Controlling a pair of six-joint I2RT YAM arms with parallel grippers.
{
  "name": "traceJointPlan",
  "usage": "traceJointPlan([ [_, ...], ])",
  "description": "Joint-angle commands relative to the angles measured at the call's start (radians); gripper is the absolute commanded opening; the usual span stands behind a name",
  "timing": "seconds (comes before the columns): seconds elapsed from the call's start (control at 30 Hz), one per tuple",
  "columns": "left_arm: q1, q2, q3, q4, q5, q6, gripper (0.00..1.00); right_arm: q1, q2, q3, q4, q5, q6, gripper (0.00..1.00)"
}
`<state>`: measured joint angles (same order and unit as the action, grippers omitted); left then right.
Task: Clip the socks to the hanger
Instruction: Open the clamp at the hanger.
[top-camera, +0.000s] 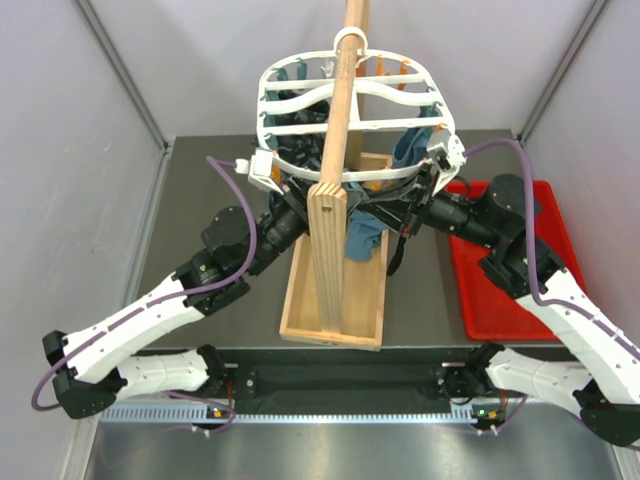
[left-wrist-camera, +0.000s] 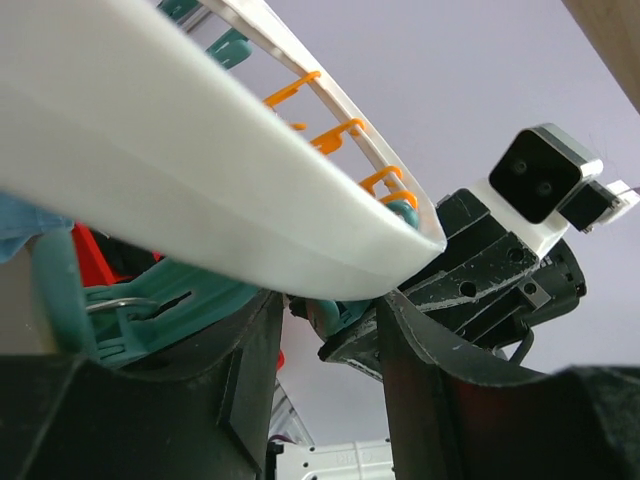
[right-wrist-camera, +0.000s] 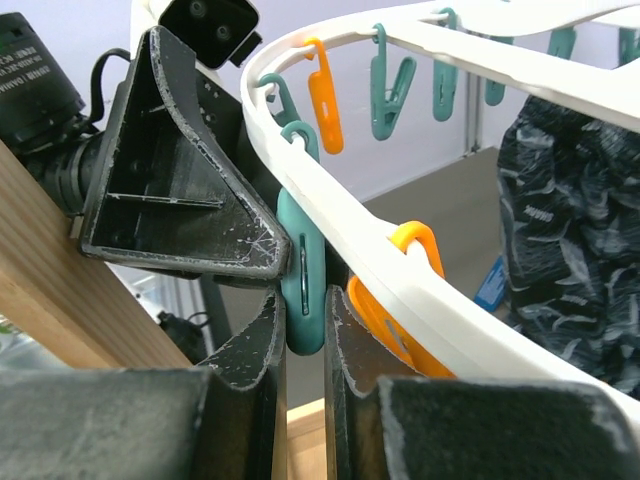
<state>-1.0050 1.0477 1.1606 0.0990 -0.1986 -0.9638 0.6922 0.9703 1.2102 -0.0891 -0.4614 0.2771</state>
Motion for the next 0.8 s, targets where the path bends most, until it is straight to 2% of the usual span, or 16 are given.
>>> traceJointPlan([
  [0.0,0.009,0.001,0.028,-0.061,-0.105,-0.010,0.47,-0.013,-0.013,-0.012,0.011,0.150,-0.090,0.00],
  [0.43,0.009,0.080,0.085,0.001,-0.081,-0.006,0.53,-0.008,-0.033,-0.046,0.006,0.185,-0.173,0.00],
  [0.57,0.009,0.075,0.057,0.070,-0.081,0.004,0.53,-0.007,-0.036,-0.052,0.008,0.187,-0.174,0.00],
  [0.7,0.009,0.063,-0.019,0.253,-0.036,0.019,0.54,-0.006,-0.039,-0.063,0.014,0.188,-0.171,0.00],
  [0.77,0.009,0.064,-0.025,0.268,-0.038,0.020,0.55,-0.006,-0.039,-0.063,0.017,0.187,-0.170,0.00],
])
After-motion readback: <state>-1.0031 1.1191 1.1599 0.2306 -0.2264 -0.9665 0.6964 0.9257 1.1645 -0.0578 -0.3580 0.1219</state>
